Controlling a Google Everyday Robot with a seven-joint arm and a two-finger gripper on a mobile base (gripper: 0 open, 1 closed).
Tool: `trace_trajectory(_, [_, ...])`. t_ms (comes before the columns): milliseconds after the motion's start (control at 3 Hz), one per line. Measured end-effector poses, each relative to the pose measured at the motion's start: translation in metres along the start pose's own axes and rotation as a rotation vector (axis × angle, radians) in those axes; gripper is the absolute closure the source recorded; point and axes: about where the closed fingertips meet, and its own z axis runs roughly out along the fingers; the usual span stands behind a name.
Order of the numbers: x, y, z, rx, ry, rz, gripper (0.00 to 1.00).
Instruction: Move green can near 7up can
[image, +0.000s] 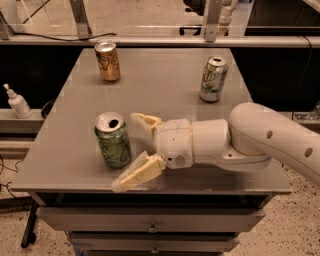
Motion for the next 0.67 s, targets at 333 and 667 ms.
trace_trajectory(333, [0.006, -0.005, 0.021, 0.022, 0.012, -0.013, 0.0])
trace_trajectory(667, [0.011, -0.014, 0.031, 0.062, 0.019, -0.022, 0.18])
